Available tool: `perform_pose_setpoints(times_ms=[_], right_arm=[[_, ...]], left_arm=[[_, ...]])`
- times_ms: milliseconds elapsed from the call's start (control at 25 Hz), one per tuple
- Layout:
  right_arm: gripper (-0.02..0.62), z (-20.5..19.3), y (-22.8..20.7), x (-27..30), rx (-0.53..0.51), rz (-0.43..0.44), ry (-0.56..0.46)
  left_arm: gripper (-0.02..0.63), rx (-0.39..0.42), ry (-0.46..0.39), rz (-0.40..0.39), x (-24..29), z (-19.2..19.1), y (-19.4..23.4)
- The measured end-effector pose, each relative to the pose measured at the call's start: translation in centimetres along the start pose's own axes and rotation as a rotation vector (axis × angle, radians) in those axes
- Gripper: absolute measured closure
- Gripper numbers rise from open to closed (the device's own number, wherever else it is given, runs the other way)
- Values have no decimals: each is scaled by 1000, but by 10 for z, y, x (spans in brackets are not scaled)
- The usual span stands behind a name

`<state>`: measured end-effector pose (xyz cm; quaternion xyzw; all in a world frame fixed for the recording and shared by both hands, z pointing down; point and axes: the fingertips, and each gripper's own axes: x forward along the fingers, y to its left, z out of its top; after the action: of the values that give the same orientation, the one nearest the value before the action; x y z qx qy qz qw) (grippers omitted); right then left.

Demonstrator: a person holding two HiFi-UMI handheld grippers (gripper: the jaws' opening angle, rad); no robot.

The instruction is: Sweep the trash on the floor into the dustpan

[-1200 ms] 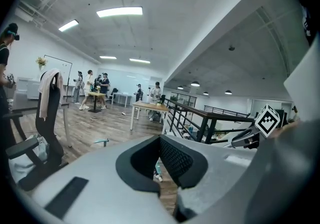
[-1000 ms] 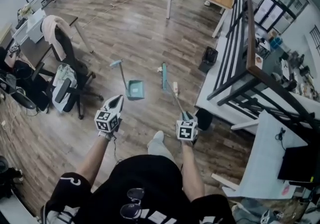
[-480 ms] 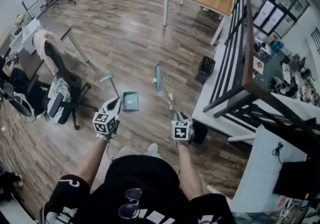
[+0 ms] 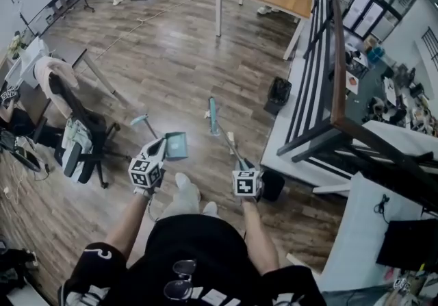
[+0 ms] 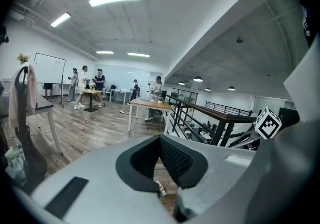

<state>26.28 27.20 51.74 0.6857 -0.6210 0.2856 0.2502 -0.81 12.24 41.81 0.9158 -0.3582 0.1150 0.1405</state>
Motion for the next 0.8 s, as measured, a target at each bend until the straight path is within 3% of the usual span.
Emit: perform_pose_setpoints(times_ms=[200, 800], right_arm=[[511, 6, 3, 29, 22, -4, 59], [511, 115, 26, 108, -46, -72, 65]], left_arm=[[607, -13, 16, -22, 37, 4, 26], [607, -106, 19, -42, 106, 20, 145]])
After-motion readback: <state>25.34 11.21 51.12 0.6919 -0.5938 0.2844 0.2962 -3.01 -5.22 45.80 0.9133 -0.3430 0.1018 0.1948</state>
